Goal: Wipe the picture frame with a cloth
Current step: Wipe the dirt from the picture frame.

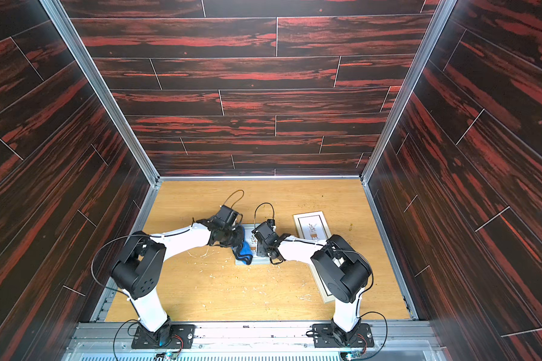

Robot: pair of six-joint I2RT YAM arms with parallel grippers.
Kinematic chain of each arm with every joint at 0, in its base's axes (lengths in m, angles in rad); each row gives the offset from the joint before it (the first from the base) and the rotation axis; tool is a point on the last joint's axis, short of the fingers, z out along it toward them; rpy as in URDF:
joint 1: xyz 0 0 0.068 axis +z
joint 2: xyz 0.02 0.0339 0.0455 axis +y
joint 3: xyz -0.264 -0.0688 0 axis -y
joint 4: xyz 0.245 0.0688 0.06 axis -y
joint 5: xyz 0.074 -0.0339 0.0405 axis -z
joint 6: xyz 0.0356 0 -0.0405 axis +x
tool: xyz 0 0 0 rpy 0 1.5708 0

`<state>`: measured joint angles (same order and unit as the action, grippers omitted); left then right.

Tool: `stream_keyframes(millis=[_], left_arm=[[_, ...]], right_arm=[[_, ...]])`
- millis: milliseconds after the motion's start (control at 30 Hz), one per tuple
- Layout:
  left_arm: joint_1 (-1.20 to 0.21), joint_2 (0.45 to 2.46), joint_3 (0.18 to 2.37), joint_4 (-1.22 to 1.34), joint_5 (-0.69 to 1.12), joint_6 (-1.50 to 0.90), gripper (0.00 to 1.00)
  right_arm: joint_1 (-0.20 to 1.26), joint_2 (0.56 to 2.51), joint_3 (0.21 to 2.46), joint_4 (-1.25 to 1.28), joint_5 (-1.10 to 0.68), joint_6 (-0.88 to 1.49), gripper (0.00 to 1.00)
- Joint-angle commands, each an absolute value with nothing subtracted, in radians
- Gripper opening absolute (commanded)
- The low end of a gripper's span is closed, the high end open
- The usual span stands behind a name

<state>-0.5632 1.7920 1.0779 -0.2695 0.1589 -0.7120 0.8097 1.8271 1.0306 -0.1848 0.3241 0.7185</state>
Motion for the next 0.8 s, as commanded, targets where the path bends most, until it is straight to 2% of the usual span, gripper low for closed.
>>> stream_keyframes(millis=[0, 200, 767], left_arm=[[-0.602, 1.769, 0.993, -0.272, 0.243, -0.759, 0.0], [-0.659, 1.704, 0.89, -0.19, 0.281, -0.821, 0.0], [-0.62, 1.845, 0.92, -0.003, 0.334, -0.889, 0.0]], right_arm=[[0.805, 1.841, 1.047, -0.225, 0.347, 0.72, 0.08], [0.804, 1.832, 1.046, -0.23, 0.357, 0.724, 0.08], [0.804, 1.84, 1.055, -0.244, 0.365, 0.731, 0.08]])
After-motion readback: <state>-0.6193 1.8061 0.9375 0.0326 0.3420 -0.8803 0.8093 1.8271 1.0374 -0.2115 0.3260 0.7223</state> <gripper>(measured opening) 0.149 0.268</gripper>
